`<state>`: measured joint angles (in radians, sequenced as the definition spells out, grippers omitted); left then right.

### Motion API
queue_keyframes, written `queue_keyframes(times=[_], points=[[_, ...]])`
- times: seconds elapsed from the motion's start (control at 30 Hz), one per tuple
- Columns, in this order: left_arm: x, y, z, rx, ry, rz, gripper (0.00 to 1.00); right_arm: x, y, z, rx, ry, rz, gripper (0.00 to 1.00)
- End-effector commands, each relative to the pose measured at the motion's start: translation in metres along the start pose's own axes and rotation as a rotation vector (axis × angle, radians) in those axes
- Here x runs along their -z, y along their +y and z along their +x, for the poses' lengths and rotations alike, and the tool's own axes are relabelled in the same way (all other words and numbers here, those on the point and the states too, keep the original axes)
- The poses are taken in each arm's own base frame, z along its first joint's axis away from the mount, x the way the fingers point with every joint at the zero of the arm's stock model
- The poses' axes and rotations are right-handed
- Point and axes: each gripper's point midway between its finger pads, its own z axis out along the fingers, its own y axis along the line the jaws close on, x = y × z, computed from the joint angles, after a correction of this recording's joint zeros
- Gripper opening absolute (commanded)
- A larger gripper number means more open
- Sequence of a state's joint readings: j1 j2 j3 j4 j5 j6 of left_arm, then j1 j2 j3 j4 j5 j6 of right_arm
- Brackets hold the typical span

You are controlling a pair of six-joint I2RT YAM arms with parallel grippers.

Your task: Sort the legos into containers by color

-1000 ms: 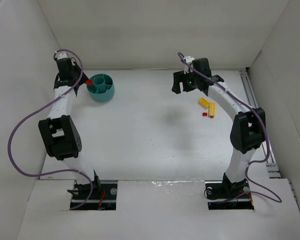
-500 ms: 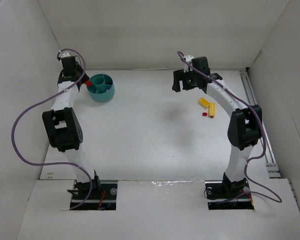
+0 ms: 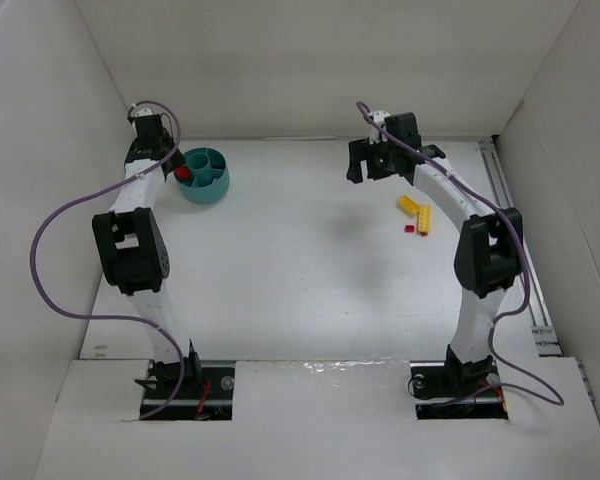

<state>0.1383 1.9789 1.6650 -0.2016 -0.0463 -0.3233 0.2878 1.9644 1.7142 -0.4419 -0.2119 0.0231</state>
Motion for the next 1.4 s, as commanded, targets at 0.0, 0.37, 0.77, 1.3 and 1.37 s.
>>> queue_keyframes(times=[0.0, 0.37, 0.77, 1.3, 1.37], points=[[0.01, -0.007, -0.027, -0.009, -0.062, 0.007, 0.3, 0.003, -0.007, -0.019, 0.004, -0.046, 0.02, 0.88], [0.079, -0.053, -0.076, -0.092, -0.277, 0.26, 0.91, 0.015, -0.037, 0.006, 0.008, 0.002, 0.079, 0.86], [0.154, -0.122, -0.06, -0.399, -0.293, 0.684, 1.0, 0.088, -0.105, 0.124, 0.126, 0.367, 0.076, 0.6], [0.143, -0.132, -0.035, -0.398, -0.174, 0.78, 1.0, 0.043, -0.111, 0.147, 0.509, 0.466, -0.083, 0.52], [0.144, -0.133, -0.034, -0.399, -0.171, 0.789, 1.0, 0.039, -0.113, 0.151, 0.523, 0.49, -0.1, 0.51]])
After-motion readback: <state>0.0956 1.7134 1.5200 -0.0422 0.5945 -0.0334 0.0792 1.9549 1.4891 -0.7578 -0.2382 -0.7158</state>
